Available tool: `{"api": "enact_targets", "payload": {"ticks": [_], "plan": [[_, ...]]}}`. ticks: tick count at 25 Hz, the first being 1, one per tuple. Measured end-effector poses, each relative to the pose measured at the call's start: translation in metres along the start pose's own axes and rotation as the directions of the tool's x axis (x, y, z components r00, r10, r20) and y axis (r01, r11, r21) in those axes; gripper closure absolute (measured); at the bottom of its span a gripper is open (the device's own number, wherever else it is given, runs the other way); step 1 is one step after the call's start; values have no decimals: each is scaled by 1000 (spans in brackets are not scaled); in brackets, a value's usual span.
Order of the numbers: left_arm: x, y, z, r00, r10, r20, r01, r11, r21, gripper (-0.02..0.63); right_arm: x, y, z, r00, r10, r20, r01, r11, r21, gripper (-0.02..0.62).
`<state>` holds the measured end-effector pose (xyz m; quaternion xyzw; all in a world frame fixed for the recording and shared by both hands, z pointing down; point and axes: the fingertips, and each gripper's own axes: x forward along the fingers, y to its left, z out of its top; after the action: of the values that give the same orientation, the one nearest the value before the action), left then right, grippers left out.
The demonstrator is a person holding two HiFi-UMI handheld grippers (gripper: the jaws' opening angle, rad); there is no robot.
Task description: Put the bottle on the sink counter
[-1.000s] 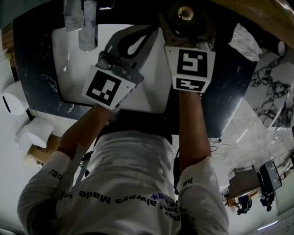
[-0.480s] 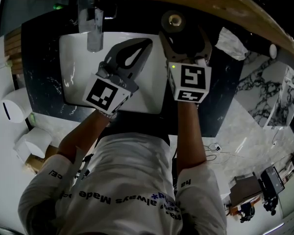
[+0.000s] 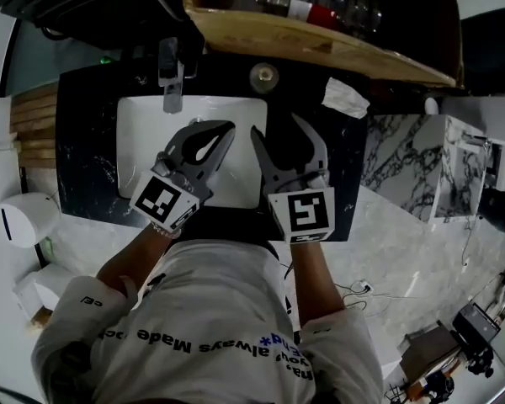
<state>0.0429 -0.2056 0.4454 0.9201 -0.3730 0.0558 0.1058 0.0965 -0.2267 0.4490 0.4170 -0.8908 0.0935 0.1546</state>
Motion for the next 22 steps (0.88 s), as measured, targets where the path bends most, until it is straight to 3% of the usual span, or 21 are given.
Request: {"api": "enact_targets", "payload": {"ticks": [12, 22], "plan": [[-56, -66, 95, 989, -123, 88, 116, 990, 79, 604, -92, 54, 77, 990, 105, 99, -99, 993, -56, 486], [-98, -115, 130, 978, -175, 114, 167, 983, 78, 604, -146, 102, 119, 976, 147, 162, -137, 988, -72, 539]]}}
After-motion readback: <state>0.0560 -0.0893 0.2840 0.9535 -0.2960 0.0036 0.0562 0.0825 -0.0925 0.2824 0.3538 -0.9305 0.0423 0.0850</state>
